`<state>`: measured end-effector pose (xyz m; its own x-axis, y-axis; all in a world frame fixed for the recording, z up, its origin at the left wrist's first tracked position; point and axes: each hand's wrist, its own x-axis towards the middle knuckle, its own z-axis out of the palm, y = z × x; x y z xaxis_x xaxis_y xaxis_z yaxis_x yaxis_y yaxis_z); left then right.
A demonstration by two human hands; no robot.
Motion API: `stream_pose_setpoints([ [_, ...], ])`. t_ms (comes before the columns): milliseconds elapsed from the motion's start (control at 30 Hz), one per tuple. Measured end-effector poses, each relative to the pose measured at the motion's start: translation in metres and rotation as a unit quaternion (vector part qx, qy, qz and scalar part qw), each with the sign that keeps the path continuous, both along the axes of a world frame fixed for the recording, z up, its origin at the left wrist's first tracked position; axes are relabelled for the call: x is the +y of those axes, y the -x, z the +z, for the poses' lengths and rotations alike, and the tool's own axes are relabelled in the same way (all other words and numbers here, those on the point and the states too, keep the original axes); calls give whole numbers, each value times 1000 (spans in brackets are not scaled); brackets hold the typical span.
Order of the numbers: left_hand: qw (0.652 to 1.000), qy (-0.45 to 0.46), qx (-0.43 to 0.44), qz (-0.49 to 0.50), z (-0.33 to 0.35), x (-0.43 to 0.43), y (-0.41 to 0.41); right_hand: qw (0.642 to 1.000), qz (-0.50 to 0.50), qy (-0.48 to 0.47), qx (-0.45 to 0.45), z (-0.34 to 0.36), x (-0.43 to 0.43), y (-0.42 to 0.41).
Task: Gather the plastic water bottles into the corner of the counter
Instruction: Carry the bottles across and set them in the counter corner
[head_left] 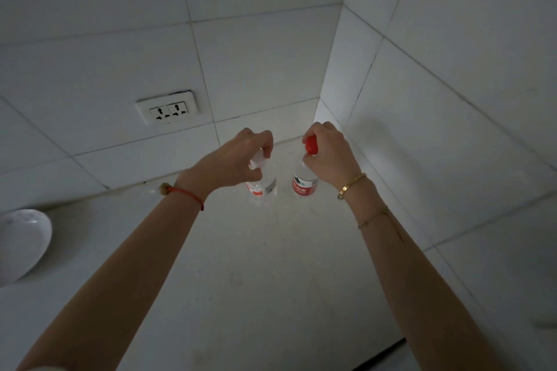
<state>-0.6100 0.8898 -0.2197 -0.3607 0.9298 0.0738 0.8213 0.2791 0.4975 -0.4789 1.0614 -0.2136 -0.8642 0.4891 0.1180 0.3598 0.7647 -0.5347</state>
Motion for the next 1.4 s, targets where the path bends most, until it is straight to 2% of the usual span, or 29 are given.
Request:
stream_pose_setpoints([
  [233, 1000, 13, 25, -1, -15, 64, 39, 1000, -1, -14, -8, -12, 55, 53],
  [400, 1000, 17, 12, 6, -21, 103, 65, 1000, -13, -16, -21, -24, 89, 85],
  [667, 999, -25, 36, 24, -25, 151, 85, 998, -14, -52, -37, -39, 126, 109],
  [1067, 995, -48, 60, 62, -49, 193, 91, 995, -25, -72, -69, -43, 149, 140],
  [1300, 993, -40, 61, 93, -48, 196, 94, 993, -26, -96, -56, -46, 148, 145],
  [1400, 992, -35, 71, 100, -47, 201, 89, 995, -21, -79, -61, -45, 146, 140],
])
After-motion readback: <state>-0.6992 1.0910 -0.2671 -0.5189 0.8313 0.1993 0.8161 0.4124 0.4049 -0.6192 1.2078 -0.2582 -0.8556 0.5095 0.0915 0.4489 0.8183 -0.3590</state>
